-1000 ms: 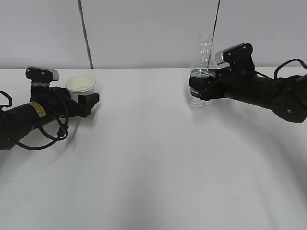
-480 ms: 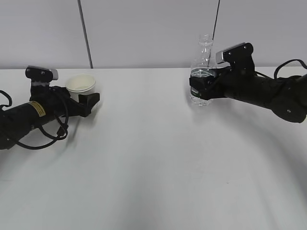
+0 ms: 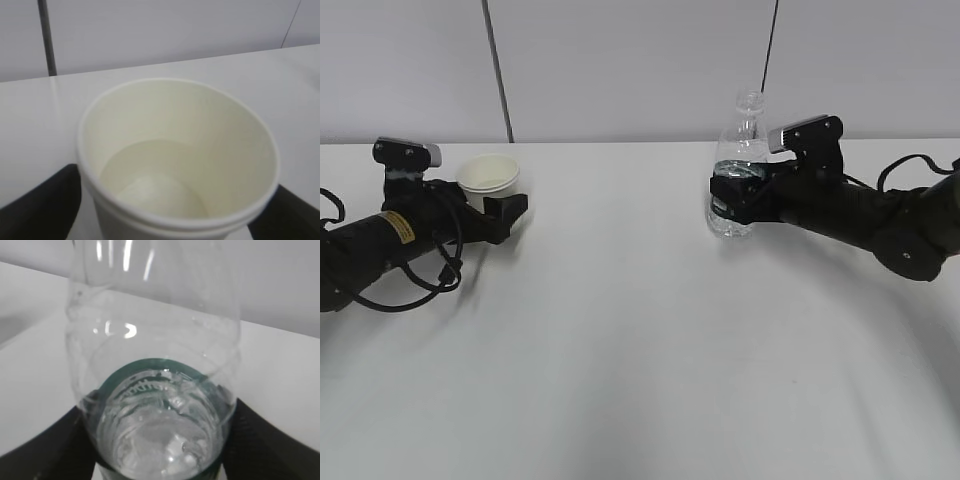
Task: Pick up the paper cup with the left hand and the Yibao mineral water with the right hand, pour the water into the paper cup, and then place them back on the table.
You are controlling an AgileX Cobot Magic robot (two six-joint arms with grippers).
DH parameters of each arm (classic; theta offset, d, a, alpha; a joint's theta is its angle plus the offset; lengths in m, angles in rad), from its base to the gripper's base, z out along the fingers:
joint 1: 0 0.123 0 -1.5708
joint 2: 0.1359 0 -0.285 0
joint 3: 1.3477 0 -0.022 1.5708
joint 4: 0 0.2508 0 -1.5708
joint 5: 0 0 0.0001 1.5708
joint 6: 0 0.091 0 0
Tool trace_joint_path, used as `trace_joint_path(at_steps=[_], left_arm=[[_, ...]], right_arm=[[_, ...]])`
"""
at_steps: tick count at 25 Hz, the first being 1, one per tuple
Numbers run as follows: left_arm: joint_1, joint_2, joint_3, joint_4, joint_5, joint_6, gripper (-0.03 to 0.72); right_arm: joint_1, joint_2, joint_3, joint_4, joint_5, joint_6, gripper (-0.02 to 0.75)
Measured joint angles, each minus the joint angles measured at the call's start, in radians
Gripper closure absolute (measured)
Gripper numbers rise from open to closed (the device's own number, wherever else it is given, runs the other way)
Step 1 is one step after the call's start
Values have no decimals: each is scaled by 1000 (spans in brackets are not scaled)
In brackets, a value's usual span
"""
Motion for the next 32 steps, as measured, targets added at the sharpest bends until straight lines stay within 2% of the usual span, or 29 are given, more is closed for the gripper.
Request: trace_joint_path(at_steps=[8, 28, 32], left_arm=[[0, 0, 0, 0, 0, 0, 97], [0, 0, 0, -1, 1, 0, 102], [0, 0, 0, -1, 1, 0, 102]], right_arm=[[0, 30, 0, 47, -40, 0, 248], [0, 55, -3, 54, -79, 0, 248], [0, 55, -3, 54, -81, 0, 179]])
